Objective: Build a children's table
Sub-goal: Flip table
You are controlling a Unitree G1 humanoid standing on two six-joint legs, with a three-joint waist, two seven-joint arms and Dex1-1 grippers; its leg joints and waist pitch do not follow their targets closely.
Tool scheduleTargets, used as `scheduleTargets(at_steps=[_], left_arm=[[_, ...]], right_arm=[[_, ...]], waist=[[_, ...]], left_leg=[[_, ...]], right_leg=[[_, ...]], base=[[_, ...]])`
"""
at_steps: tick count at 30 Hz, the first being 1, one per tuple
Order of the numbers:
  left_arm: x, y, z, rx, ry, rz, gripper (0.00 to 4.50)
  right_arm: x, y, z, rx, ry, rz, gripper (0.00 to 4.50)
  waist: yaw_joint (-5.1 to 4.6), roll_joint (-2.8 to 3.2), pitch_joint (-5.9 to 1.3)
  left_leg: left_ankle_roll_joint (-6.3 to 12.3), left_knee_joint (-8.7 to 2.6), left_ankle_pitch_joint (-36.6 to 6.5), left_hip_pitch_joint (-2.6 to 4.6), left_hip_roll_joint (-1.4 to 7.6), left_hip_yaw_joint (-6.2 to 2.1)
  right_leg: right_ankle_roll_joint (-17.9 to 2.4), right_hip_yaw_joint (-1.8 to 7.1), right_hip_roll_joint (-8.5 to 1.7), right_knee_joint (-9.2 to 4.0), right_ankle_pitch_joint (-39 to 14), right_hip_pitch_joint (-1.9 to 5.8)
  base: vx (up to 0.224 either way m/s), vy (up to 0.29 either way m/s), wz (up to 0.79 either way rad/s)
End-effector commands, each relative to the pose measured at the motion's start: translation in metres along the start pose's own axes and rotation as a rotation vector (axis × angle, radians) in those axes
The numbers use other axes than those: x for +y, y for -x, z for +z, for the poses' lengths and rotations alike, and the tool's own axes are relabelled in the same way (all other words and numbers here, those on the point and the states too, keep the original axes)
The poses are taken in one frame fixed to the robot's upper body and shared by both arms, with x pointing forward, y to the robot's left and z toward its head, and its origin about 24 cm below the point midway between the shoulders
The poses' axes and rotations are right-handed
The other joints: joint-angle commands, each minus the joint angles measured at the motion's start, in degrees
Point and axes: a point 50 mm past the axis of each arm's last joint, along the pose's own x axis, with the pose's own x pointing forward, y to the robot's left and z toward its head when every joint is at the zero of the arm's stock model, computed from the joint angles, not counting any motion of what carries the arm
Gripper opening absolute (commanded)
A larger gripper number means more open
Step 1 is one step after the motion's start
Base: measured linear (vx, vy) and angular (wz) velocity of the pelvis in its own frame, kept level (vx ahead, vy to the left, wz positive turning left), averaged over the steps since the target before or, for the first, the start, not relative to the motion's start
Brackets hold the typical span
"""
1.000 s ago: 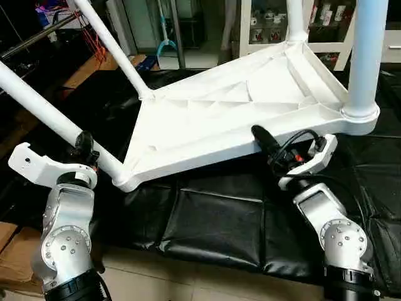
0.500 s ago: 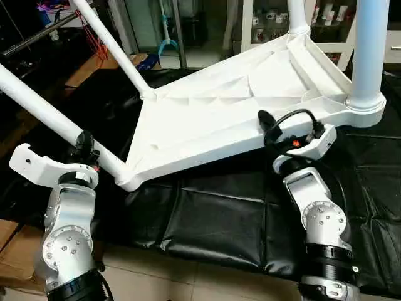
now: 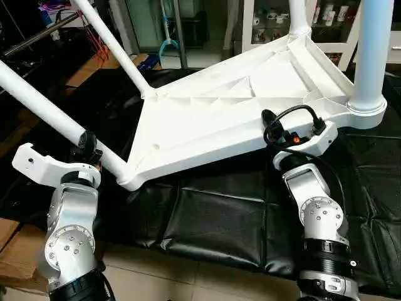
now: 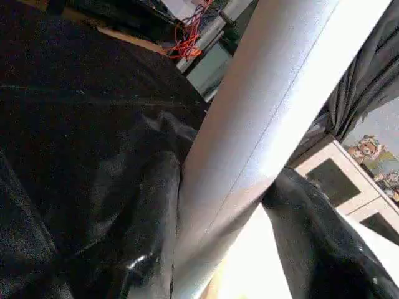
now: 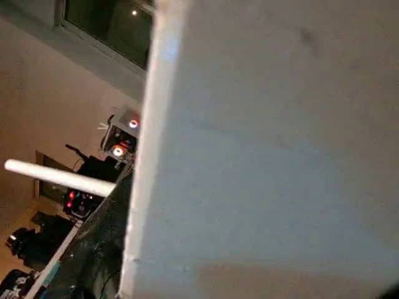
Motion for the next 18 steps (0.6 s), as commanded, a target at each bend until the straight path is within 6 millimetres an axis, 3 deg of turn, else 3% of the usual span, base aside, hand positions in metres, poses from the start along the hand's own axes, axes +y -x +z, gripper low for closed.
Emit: scheduleTargets(at_steps=[1,5,8,14,15,17,18], left_arm=[[0.001,0.001,-0.012,0.049,0.166,-0.006,1.83],[0.003,-0.001,-0.014,0.062,0.162,0.015,1.84],[0.003,0.0,-0.017,0.083,0.161,0.006,2.54],[0.004,0.003,-0.016,0.082,0.138,0.008,2.94],[0.004,0.004,-0.016,0.08,0.136,0.009,3.17],[0.005,0.005,-0.016,0.083,0.124,0.01,3.32],[0.005,0.006,-0.017,0.091,0.11,0.006,3.36]], right_arm=[[0.009,-0.006,0.004,-0.011,0.029,0.036,2.4],[0.014,-0.011,0.012,-0.039,0.064,0.046,2.25],[0.02,-0.016,0.021,-0.067,0.114,0.065,2.19],[0.035,-0.026,0.049,-0.173,0.229,0.09,2.14],[0.039,-0.028,0.054,-0.194,0.248,0.096,2.14],[0.043,-0.031,0.061,-0.22,0.273,0.105,2.14],[0.046,-0.033,0.067,-0.239,0.295,0.11,2.14]], waist=[[-0.05,-2.56,-3.61],[-0.06,-2.62,-3.61],[0.0,-2.58,-3.7],[0.21,-2.72,-3.98],[0.2,-3.38,-4.26],[0.36,-3.17,-4.58],[0.55,-3.58,-4.48]], left_leg=[[6.09,-3.95,1.48,0.21,2.14,-0.5],[6.18,-3.88,1.57,0.28,2.15,-0.43],[6.3,-3.73,1.82,0.48,2.07,-0.24],[7.26,-3.43,3.91,0.49,2.19,-0.1],[7.91,-3.27,6.04,0.3,2.22,-0.17],[9.7,-2.71,9.72,0.01,2.04,-0.21],[11.14,-2.55,9.7,-0.12,2.02,-0.01]], right_leg=[[-8.49,1.1,-1.83,-3.91,-10.53,2.57],[-8.43,1.14,-1.77,-3.92,-10.16,2.49],[-8.86,1.14,-1.64,-3.85,-9.49,2.33],[-9.74,1.14,-1.56,-3.38,-6.05,2.31],[-10.09,1.03,-1.53,-3.03,-3.57,2.53],[-10.86,0.93,-1.48,-2.36,0.44,2.39],[-11.53,0.94,-1.58,-2.32,0.31,2.26]], base=[[0.0,0.0,0.0],[0.0,0.0,0.0],[0.0,0.0,0.0],[0.0,0.0,0.0],[0.0,0.0,0.0],[0.0,0.0,0.0],[0.0,0.0,0.0]])
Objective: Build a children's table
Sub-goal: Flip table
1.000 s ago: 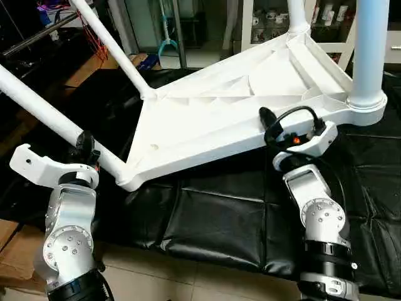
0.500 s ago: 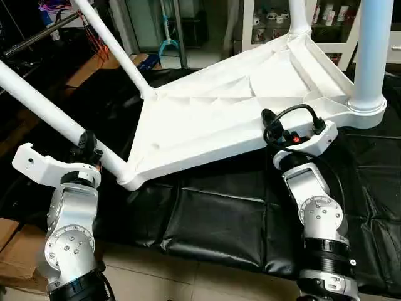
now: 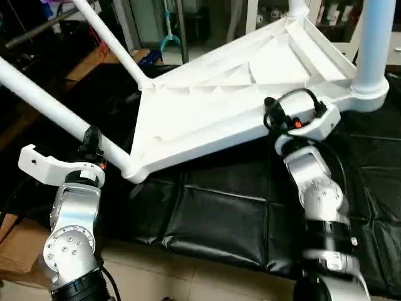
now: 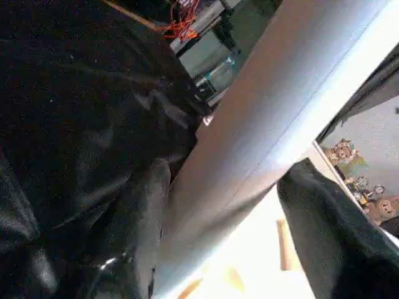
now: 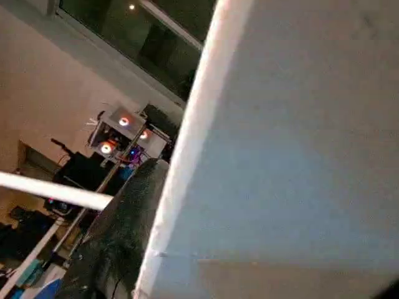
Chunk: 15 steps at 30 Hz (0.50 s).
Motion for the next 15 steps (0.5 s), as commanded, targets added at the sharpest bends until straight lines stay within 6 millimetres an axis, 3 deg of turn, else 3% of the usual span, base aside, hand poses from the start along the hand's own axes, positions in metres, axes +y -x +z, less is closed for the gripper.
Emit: scheduleTargets(at_steps=[1,4,5,6,8,10,12,15], left_arm=[[0.011,0.006,-0.01,0.037,0.003,0.055,3.43],[0.009,0.008,-0.013,0.073,-0.029,0.025,3.5],[0.007,0.01,-0.016,0.1,-0.059,-0.006,3.5],[0.005,0.011,-0.018,0.113,-0.074,-0.026,3.5],[0.002,0.012,-0.019,0.133,-0.1,-0.057,3.5],[-0.002,0.015,-0.022,0.166,-0.155,-0.11,3.5],[-0.006,0.017,-0.025,0.201,-0.209,-0.166,3.5],[-0.009,0.019,-0.026,0.226,-0.272,-0.21,3.5]], right_arm=[[0.028,-0.007,0.049,-0.215,0.22,0.101,2.14],[0.032,-0.012,0.061,-0.252,0.253,0.101,2.14],[0.034,-0.014,0.068,-0.272,0.277,0.11,2.14],[0.035,-0.015,0.072,-0.281,0.29,0.114,2.14],[0.037,-0.017,0.077,-0.292,0.314,0.12,2.14],[0.04,-0.02,0.089,-0.314,0.372,0.125,2.14],[0.042,-0.023,0.099,-0.316,0.451,0.124,2.14],[0.044,-0.028,0.109,-0.289,0.541,0.117,2.14]], waist=[[0.28,-2.55,-4.9],[0.9,-2.49,-4.9],[1.01,-2.87,-4.9],[1.36,-2.69,-5.14],[1.85,-2.66,-4.96],[2.2,-2.84,-4.44],[2.24,-3.02,-4.12],[1.87,-3.4,-4.01]], left_leg=[[10.85,-2.64,9.17,0.89,1.91,-0.37],[11.47,-2.45,9.11,1.07,2.13,-0.29],[11.55,-2.4,9.21,1.11,2.19,-0.17],[11.92,-2.12,10.64,1.12,2.19,-0.22],[12.12,-1.95,10.7,0.96,2.31,-0.13],[10.16,-2.18,6.31,1.04,2.55,0.03],[7.26,-2.7,0.69,1.59,2.73,0.45],[5.37,-3.03,-1.32,1.16,2.58,0.53]], right_leg=[[-11.67,0.84,-1.48,-2.54,-0.22,3.01],[-11.48,0.79,-1.31,-2.48,-1.54,2.67],[-11.41,0.83,-1.24,-2.53,-1.48,2.53],[-11.43,0.87,-1.15,-2.17,-0.1,2.39],[-11.42,0.85,-1.07,-2.05,-0.38,2.01],[-10.91,0.79,-1.01,-2.42,-5.06,1.67],[-10.04,1.03,-1.04,-3.09,-9.02,1.51],[-8.81,1.13,-1.06,-3.06,-9.82,1.95]], base=[[0.0,0.0,0.0],[0.0,0.0,0.0],[0.0,0.0,0.0],[0.0,0.0,0.0],[0.0,0.0,0.0],[0.0,0.0,0.0],[0.0,0.0,0.0],[0.0,0.0,0.0]])
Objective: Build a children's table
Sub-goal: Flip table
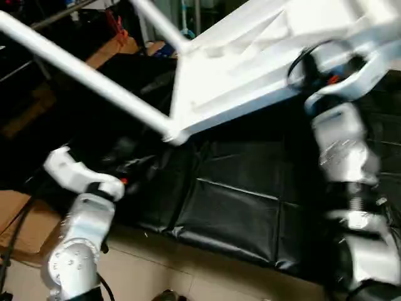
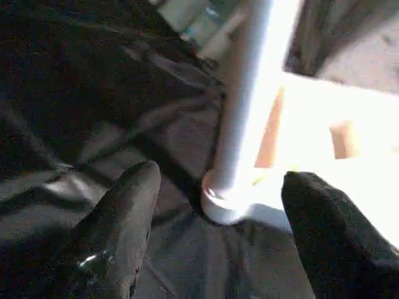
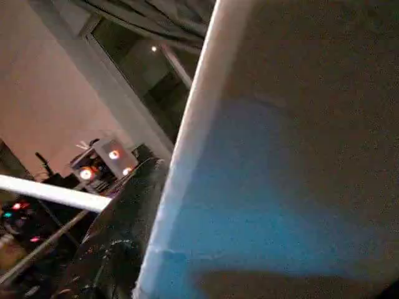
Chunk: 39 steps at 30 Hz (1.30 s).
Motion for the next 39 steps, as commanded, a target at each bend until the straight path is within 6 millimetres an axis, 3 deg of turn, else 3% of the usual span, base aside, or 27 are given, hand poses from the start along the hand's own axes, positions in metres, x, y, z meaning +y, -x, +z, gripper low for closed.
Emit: scheduleTargets(at_steps=[1,8,11,15,19,23,26,36,39], left_arm=[[-0.003,0.002,0.002,0.014,-0.074,-0.03,3.5],[-0.019,0.001,0.007,0.057,-0.244,-0.143,3.5],[-0.024,0.001,0.007,0.071,-0.274,-0.175,3.5],[-0.037,0.0,0.005,0.104,-0.401,-0.251,3.5],[-0.043,0.0,0.007,0.103,-0.429,-0.277,3.5],[-0.048,0.0,0.007,0.103,-0.47,-0.301,3.5],[-0.048,0.0,0.007,0.11,-0.486,-0.309,3.5],[-0.055,0.001,0.006,0.131,-0.558,-0.357,3.5],[-0.06,0.002,0.005,0.138,-0.586,-0.386,3.5]], right_arm=[[0.017,-0.011,0.025,-0.047,0.221,0.108,2.14],[0.011,-0.025,0.044,0.093,0.457,0.144,2.14],[0.009,-0.028,0.047,0.137,0.506,0.148,2.14],[0.009,-0.034,0.053,0.232,0.582,0.171,2.14],[0.008,-0.037,0.058,0.258,0.594,0.16,2.14],[0.006,-0.042,0.069,0.302,0.627,0.143,2.12],[0.006,-0.044,0.074,0.327,0.628,0.137,2.11],[0.003,-0.049,0.088,0.445,0.745,0.102,2.11],[0.003,-0.049,0.09,0.477,0.733,0.105,2.11]], waist=[[-0.61,-2.46,-4.48],[-1.42,-3.1,-4.17],[-2.2,-2.83,-3.9],[-3.29,-3.23,-3.43],[-3.79,-3.4,-3.2],[-4.03,-3.7,-3.01],[-3.89,-3.54,-2.98],[-3.82,-4.06,-3.06],[-3.71,-3.87,-3.06]], left_leg=[[4.41,-4.28,-2.11,2.14,2.16,-0.51],[2.07,-4.6,-7.78,2.08,1.95,-0.01],[0.39,-5.06,-11.42,2.01,2.08,-0.17],[-3.4,-5.8,-21.51,3.25,2.25,-0.46],[-4.62,-6.03,-24.57,3.15,2.29,-0.77],[-6.04,-6.12,-29.71,4.18,2.26,-1.05],[-6.3,-6.38,-30.41,4.21,2.35,-1.11],[-6.17,-6.42,-29.6,3.43,2.47,-1.23],[-6.2,-6.38,-29.2,3.56,2.53,-1.17]], right_leg=[[-8.75,0.74,-0.8,-3.92,-10.62,2.68],[-6.71,0.67,-0.9,-4.62,-16.43,2.4],[-6.32,0.57,-0.92,-4.77,-18.88,2.33],[-5.45,0.48,-0.72,-5.6,-22.74,1.69],[-5.59,0.42,-0.99,-5.64,-25.06,1.88],[-4.84,0.19,-0.92,-6.42,-27.72,1.39],[-5.55,0.29,-0.79,-6.2,-25.38,1.35],[-7.31,0.51,-1.18,-5.51,-22.37,1.87],[-8.05,0.59,-1.12,-5.41,-21.19,1.75]], base=[[0.0,0.0,0.0],[0.0,0.0,0.0],[0.0,0.0,0.0],[0.0,0.0,0.0],[0.0,0.0,0.0],[0.0,0.0,0.0],[0.0,0.0,0.0],[0.0,0.0,0.0],[0.0,0.0,0.0]])
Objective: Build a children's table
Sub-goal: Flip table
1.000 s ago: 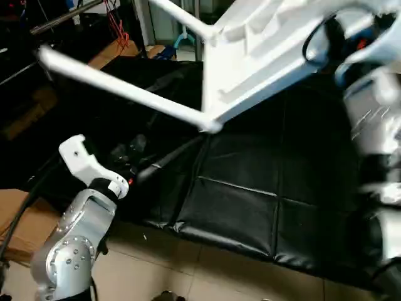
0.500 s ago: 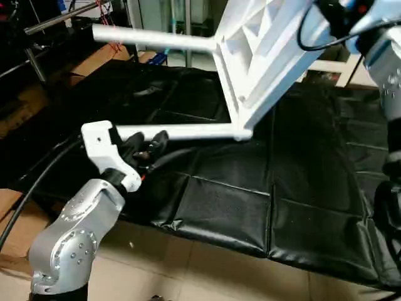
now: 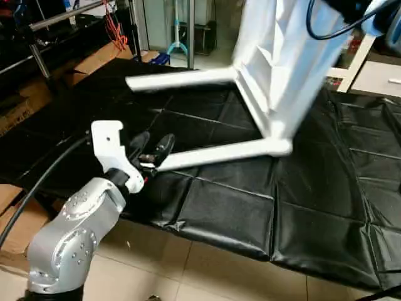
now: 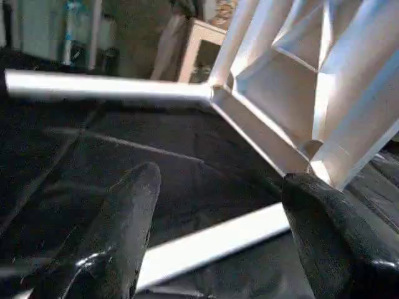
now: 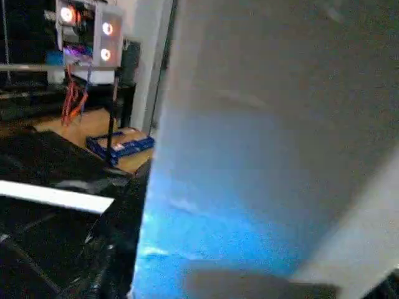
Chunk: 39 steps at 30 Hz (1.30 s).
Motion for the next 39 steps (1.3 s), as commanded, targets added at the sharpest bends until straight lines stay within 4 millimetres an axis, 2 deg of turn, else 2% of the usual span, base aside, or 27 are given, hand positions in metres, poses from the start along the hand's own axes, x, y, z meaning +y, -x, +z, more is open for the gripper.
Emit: scheduleTargets(at_steps=[1,2,3,5,6,7,12,13,15,19,20,21,22,24,26,27,29,30,31,32,33,35,36,39], left_arm=[[-0.008,-0.002,0.006,-0.005,-0.04,-0.04,3.5],[-0.009,-0.003,0.008,-0.007,-0.062,-0.05,3.5],[-0.01,-0.004,0.009,-0.007,-0.075,-0.054,3.5],[-0.011,-0.005,0.013,-0.005,-0.142,-0.068,3.5],[-0.012,-0.006,0.016,-0.008,-0.194,-0.075,3.5],[-0.013,-0.007,0.021,-0.029,-0.236,-0.076,3.5],[-0.025,-0.009,0.037,-0.134,-0.251,-0.131,3.5],[-0.028,-0.01,0.039,-0.155,-0.248,-0.146,3.5],[-0.039,-0.008,0.042,-0.188,-0.252,-0.228,3.5],[-0.046,-0.007,0.04,-0.172,-0.263,-0.285,3.5],[-0.046,-0.007,0.04,-0.169,-0.263,-0.285,3.5],[-0.045,-0.007,0.04,-0.171,-0.264,-0.281,3.5],[-0.045,-0.007,0.041,-0.174,-0.263,-0.279,3.5],[-0.045,-0.008,0.042,-0.189,-0.25,-0.29,3.5],[-0.047,-0.008,0.043,-0.193,-0.244,-0.311,3.5],[-0.049,-0.007,0.043,-0.19,-0.246,-0.33,3.5],[-0.05,-0.007,0.042,-0.188,-0.248,-0.337,3.5],[-0.05,-0.008,0.042,-0.185,-0.25,-0.339,3.5],[-0.051,-0.009,0.041,-0.181,-0.25,-0.339,3.5],[-0.051,-0.01,0.04,-0.179,-0.25,-0.339,3.5],[-0.05,-0.011,0.04,-0.178,-0.254,-0.336,3.5],[-0.051,-0.012,0.04,-0.176,-0.26,-0.334,3.5],[-0.051,-0.013,0.04,-0.178,-0.263,-0.334,3.5],[-0.052,-0.014,0.042,-0.184,-0.269,-0.339,3.5]], right_arm=[[-0.006,0.0,-0.031,0.159,0.007,-0.017,2.11],[-0.006,0.0,-0.03,0.175,0.014,-0.009,2.11],[-0.007,0.0,-0.029,0.183,0.022,-0.008,2.11],[-0.008,0.001,-0.027,0.205,0.053,-0.002,2.11],[-0.009,0.002,-0.026,0.226,0.072,0.005,2.11],[-0.009,0.003,-0.026,0.25,0.079,0.016,2.11],[-0.012,0.004,-0.028,0.264,0.106,-0.002,2.11],[-0.012,0.004,-0.029,0.266,0.11,-0.005,2.62],[-0.011,0.004,-0.034,0.275,0.11,0.002,2.74],[-0.007,0.003,-0.042,0.26,0.119,0.024,3.04],[-0.007,0.002,-0.043,0.252,0.117,0.028,3.12],[-0.004,0.002,-0.045,0.234,0.109,0.039,3.15],[-0.003,0.002,-0.045,0.226,0.105,0.046,3.21],[0.003,0.001,-0.048,0.174,0.118,0.073,3.55],[0.007,0.002,-0.052,0.142,0.119,0.091,3.59],[0.011,0.003,-0.057,0.122,0.095,0.107,3.63],[0.013,0.004,-0.061,0.115,0.076,0.116,3.9],[0.017,0.005,-0.066,0.1,0.067,0.128,3.9],[0.023,0.007,-0.074,0.053,0.063,0.153,4.01],[0.026,0.008,-0.078,0.024,0.061,0.164,4.08],[0.03,0.009,-0.083,0.005,0.038,0.179,4.19],[0.034,0.01,-0.091,-0.03,-0.002,0.183,4.41],[0.039,0.012,-0.101,-0.076,-0.053,0.144,4.41],[0.044,0.015,-0.113,-0.117,-0.1,0.074,4.41]], waist=[[-0.74,0.13,-2.88],[-0.82,-0.32,-2.85],[-0.76,-0.17,-2.8],[-0.94,-0.23,-2.85],[-0.94,-0.36,-3.08],[-1.01,-0.49,-2.91],[-0.85,-0.45,-2.85],[-0.86,-0.45,-2.78],[-0.76,-0.43,-2.74],[-0.88,-0.19,-2.9],[-1.02,-0.43,-2.95],[-0.86,-0.13,-3.07],[-0.97,-0.41,-3.19],[-0.87,-0.02,-3.27],[-0.74,-0.25,-3.34],[-0.66,0.32,-3.38],[-0.64,0.13,-3.53],[-0.58,0.31,-3.59],[-0.53,0.86,-3.72],[-0.49,0.67,-3.74],[-0.47,1.04,-3.94],[-0.54,0.68,-4.07],[-0.44,1.1,-4.04],[-0.58,1.01,-3.97]], left_leg=[[-6.06,-6.04,-29.28,2.21,2.43,-1.85],[-5.87,-6.03,-29.06,2.13,2.44,-1.76],[-5.75,-6.05,-28.79,1.91,2.42,-1.88],[-5.58,-6.15,-27.6,1.43,2.46,-2.03],[-5.17,-5.88,-26.33,1.45,2.4,-1.93],[-4.91,-5.93,-26.24,1.42,2.42,-1.84],[-5.17,-5.81,-25.66,1.52,2.56,-1.78],[-5.17,-5.83,-26.04,1.51,2.57,-1.78],[-5.35,-5.87,-26.86,1.56,2.57,-1.84],[-6.27,-5.99,-26.93,1.54,2.59,-1.93],[-6.1,-5.94,-26.58,1.44,2.55,-1.91],[-5.84,-5.9,-25.66,1.53,2.51,-1.84],[-5.3,-5.78,-24.01,1.33,2.49,-1.72],[-4.7,-5.69,-22.35,1.26,2.45,-1.6],[-3.98,-5.63,-20.42,1.28,2.51,-1.42],[-3.43,-5.57,-18.57,1.22,2.44,-1.38],[-3.0,-5.48,-17.12,1.26,2.49,-1.29],[-2.64,-5.49,-16.06,1.26,2.5,-1.21],[-2.41,-5.41,-15.29,1.38,2.49,-1.21],[-2.18,-5.39,-14.88,1.37,2.52,-1.04],[-2.13,-5.35,-13.48,1.38,2.58,-1.2],[-0.84,-5.17,-11.69,1.41,2.48,-0.92],[-0.76,-5.19,-11.91,1.47,2.5,-0.94],[-1.37,-5.4,-13.31,1.7,2.51,-0.9]], right_leg=[[-9.25,0.8,-0.56,-4.14,-20.59,-0.06],[-9.4,0.82,-0.54,-4.2,-20.34,-0.09],[-9.55,0.8,-0.61,-4.0,-20.36,0.14],[-9.32,0.77,-0.8,-3.74,-19.76,0.55],[-9.58,0.84,-0.8,-3.63,-19.3,0.49],[-9.69,0.88,-0.76,-3.78,-19.48,0.43],[-10.74,0.94,-0.97,-3.73,-19.63,0.48],[-10.85,0.92,-0.98,-3.81,-20.03,0.44],[-10.54,0.88,-0.97,-3.92,-20.94,0.35],[-10.58,0.91,-1.03,-3.87,-19.57,0.48],[-10.62,0.89,-0.94,-3.75,-19.09,0.61],[-10.9,0.96,-1.01,-3.7,-18.33,0.64],[-11.35,0.97,-1.0,-3.58,-17.05,0.89],[-12.03,0.95,-1.04,-3.45,-15.99,1.03],[-12.11,1.04,-1.06,-3.5,-15.04,1.13],[-12.6,1.02,-1.0,-3.34,-13.41,1.32],[-12.99,1.04,-0.98,-3.23,-11.74,1.42],[-13.55,0.97,-0.87,-3.17,-10.14,1.55],[-14.18,0.93,-0.87,-2.93,-8.87,1.62],[-14.12,0.98,-0.92,-3.07,-8.21,1.64],[-14.45,0.89,-0.93,-2.71,-6.68,1.86],[-15.58,0.89,-0.79,-2.69,-4.97,2.0],[-15.7,0.88,-0.86,-2.72,-5.44,1.94],[-15.0,0.81,-0.77,-3.13,-8.97,1.83]], base=[[0.0,0.0,0.0],[0.0,0.0,0.0],[0.0,0.0,0.0],[0.0,0.0,0.0],[0.0,0.0,0.0],[0.0,0.0,0.0],[0.0,0.0,0.0],[0.0,0.0,0.0],[0.0,0.0,0.0],[0.0,0.0,0.0],[0.0,0.0,0.0],[0.0,0.0,0.0],[0.0,0.0,0.0],[0.0,0.0,0.0],[0.0,0.0,0.0],[0.0,0.0,0.0],[0.0,0.0,0.0],[0.0,0.0,0.0],[0.0,0.0,0.0],[0.0,0.0,0.0],[0.0,0.0,0.0],[0.0,0.0,0.0],[0.0,0.0,0.0],[0.0,0.0,0.0]])
